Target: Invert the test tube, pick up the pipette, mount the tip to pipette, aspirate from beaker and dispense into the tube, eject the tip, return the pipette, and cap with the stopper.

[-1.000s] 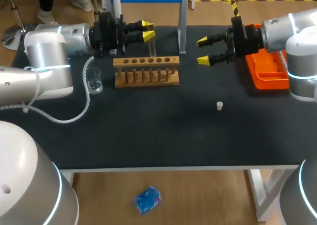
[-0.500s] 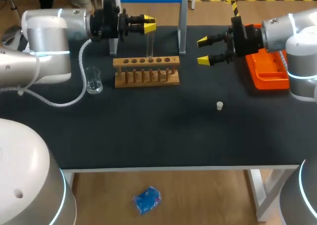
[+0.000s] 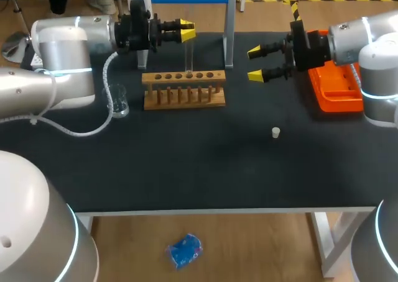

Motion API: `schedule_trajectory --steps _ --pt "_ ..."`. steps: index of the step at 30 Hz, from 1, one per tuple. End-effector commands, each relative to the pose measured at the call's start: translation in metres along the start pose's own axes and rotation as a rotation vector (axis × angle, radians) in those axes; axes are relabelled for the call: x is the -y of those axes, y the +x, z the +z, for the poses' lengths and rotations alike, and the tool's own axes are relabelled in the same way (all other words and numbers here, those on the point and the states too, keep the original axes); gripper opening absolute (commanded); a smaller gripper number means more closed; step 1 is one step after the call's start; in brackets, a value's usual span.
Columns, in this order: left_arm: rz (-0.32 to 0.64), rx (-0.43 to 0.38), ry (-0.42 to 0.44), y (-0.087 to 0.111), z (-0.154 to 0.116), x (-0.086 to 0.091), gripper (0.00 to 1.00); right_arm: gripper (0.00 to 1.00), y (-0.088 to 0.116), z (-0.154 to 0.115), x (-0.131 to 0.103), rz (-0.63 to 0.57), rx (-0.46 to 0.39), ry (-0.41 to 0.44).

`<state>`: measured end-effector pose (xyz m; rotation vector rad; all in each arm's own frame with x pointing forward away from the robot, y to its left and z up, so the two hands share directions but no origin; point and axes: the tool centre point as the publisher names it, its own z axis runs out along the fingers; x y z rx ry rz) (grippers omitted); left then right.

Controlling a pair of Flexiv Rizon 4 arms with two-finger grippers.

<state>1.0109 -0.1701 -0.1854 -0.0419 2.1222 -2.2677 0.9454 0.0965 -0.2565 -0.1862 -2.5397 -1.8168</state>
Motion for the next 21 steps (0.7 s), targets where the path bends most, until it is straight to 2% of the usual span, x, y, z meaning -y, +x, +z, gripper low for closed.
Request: schedule_trajectory --steps 1,16,21 --pt "0.004 -0.009 0.007 -0.011 0.001 -0.002 0.00 1.00 0.000 0.000 0.000 0.000 0.001 0.000" --pt "-0.019 0.000 0.007 -0.029 -0.001 -0.015 0.00 1.00 0.000 0.000 0.000 0.000 0.001 0.000" --pt "-0.034 -0.005 -0.023 -0.031 0.001 -0.018 0.00 1.00 0.000 0.000 0.000 0.000 0.001 0.000"
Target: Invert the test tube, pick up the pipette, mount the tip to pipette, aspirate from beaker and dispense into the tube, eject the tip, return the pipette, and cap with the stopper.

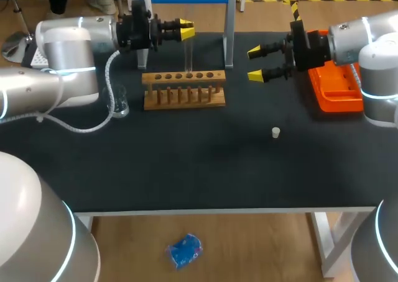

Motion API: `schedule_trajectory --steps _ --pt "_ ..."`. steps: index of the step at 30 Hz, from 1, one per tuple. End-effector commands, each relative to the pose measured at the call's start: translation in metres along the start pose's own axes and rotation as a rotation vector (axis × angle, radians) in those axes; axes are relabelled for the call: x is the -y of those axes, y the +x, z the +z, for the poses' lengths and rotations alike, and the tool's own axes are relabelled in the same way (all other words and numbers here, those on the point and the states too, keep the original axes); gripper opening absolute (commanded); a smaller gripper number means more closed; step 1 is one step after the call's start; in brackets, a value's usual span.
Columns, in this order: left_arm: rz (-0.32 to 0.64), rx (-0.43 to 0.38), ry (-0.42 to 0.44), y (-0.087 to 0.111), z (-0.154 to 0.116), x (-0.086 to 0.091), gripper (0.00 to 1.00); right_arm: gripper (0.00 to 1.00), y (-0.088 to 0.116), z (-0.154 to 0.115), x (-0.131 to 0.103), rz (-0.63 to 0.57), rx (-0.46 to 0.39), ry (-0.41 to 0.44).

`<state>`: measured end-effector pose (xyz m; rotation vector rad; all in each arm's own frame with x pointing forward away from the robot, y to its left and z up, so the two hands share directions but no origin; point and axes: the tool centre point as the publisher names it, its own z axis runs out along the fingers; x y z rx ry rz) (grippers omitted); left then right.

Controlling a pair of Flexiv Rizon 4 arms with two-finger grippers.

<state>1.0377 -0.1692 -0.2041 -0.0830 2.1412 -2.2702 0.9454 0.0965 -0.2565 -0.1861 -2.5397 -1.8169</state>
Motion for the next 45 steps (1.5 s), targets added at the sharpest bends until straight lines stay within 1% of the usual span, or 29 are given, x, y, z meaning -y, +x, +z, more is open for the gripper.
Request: schedule_trajectory --steps 1,8,18,45 --pt "-0.005 -0.013 -0.015 -0.004 0.002 0.001 0.00 1.00 0.000 0.000 0.000 0.000 0.001 0.000" --pt "0.005 -0.005 -0.001 -0.002 0.004 0.002 0.00 1.00 0.000 0.000 0.000 0.000 0.001 0.000" --pt "0.003 0.007 -0.005 0.003 0.004 -0.005 0.00 1.00 0.000 0.000 0.000 0.000 0.001 0.000" --pt "-0.006 0.016 -0.001 -0.006 0.004 -0.020 0.00 1.00 0.000 0.000 0.000 0.000 0.001 0.000"
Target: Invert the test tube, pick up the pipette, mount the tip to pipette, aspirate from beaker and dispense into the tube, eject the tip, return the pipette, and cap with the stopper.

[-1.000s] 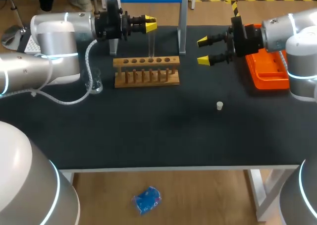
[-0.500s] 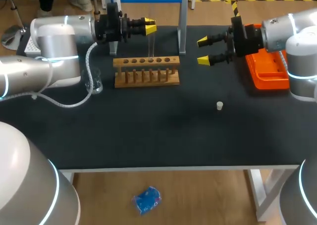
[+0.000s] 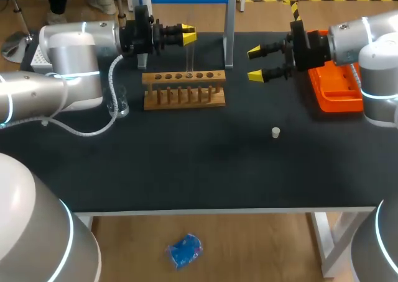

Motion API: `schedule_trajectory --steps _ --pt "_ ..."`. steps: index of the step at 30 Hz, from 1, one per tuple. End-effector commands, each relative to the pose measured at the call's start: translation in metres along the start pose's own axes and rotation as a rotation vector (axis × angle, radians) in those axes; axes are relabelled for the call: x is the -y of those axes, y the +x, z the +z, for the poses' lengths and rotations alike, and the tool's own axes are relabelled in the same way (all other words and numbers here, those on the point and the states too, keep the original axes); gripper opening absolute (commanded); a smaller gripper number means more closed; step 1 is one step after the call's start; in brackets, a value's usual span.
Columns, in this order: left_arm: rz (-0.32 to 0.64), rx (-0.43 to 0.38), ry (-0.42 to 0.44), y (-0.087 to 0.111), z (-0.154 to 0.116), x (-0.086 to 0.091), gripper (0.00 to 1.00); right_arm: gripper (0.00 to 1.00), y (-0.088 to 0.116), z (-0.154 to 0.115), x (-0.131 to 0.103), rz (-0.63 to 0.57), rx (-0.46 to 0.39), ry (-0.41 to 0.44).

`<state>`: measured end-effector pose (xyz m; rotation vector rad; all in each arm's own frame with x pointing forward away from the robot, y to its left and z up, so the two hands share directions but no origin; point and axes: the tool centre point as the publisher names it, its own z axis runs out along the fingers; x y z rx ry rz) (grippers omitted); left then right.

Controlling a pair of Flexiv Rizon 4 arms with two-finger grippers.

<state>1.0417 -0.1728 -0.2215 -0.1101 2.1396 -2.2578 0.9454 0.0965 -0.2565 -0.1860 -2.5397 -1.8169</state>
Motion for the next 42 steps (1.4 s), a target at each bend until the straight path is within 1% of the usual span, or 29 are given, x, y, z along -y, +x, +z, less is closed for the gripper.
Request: schedule_trajectory --steps 1,20,26,30,42 --pt "-0.001 -0.003 0.003 -0.001 0.001 -0.003 0.00 1.00 0.000 0.000 0.000 0.000 0.001 0.000" --pt "-0.002 0.005 -0.004 0.000 -0.002 -0.009 0.00 1.00 0.000 0.000 0.000 0.000 0.001 0.000" --pt "-0.002 0.005 -0.022 0.001 -0.004 -0.010 0.00 1.00 0.000 0.000 0.000 0.000 0.001 0.000" --pt "-0.003 0.001 -0.045 0.001 -0.006 -0.011 0.00 1.00 0.000 0.000 0.000 0.000 0.001 0.000" --pt "-0.014 -0.020 -0.156 0.005 -0.014 -0.014 0.00 1.00 0.000 0.000 0.000 0.000 0.001 0.000"
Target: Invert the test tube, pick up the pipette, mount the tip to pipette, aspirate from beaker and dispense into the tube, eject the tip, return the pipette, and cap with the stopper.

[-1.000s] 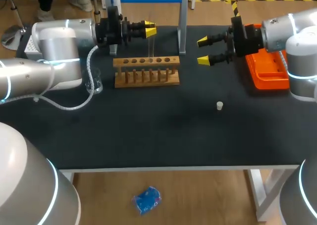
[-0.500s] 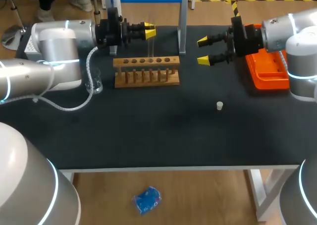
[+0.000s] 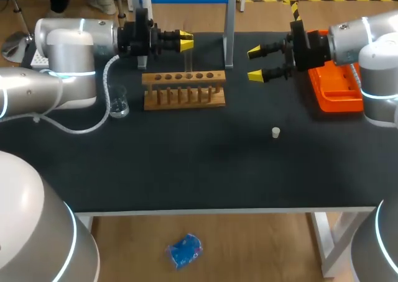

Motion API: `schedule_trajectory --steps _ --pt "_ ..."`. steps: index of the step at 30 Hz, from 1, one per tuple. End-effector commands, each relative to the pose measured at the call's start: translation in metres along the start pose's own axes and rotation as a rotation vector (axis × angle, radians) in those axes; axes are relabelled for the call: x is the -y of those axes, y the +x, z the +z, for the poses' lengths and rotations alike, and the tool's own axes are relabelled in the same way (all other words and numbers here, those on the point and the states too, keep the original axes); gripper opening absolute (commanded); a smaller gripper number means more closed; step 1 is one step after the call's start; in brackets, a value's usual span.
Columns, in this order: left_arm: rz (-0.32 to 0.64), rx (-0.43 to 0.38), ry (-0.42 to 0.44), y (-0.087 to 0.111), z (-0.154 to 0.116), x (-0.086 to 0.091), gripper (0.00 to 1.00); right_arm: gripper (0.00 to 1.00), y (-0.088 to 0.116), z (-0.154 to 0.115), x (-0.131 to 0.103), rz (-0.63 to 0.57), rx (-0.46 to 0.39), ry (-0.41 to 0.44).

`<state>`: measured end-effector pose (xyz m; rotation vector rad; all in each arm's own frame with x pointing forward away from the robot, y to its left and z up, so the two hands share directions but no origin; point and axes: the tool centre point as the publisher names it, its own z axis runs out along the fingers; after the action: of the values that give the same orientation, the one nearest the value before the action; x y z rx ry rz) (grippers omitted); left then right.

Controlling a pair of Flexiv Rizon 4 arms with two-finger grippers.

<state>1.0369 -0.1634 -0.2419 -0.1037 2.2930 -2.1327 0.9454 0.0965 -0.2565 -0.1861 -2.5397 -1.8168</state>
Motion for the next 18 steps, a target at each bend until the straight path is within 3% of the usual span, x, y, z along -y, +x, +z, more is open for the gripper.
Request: schedule_trajectory --steps 1,18 --pt "-0.008 -0.007 -0.040 0.0021 -0.0043 0.0047 0.00 1.00 0.0003 0.0000 0.0002 0.000 0.001 0.000" --pt "-0.034 -0.032 -0.219 0.0033 -0.0043 -0.0034 0.00 1.00 0.0003 0.0000 0.0002 0.000 0.001 0.000"
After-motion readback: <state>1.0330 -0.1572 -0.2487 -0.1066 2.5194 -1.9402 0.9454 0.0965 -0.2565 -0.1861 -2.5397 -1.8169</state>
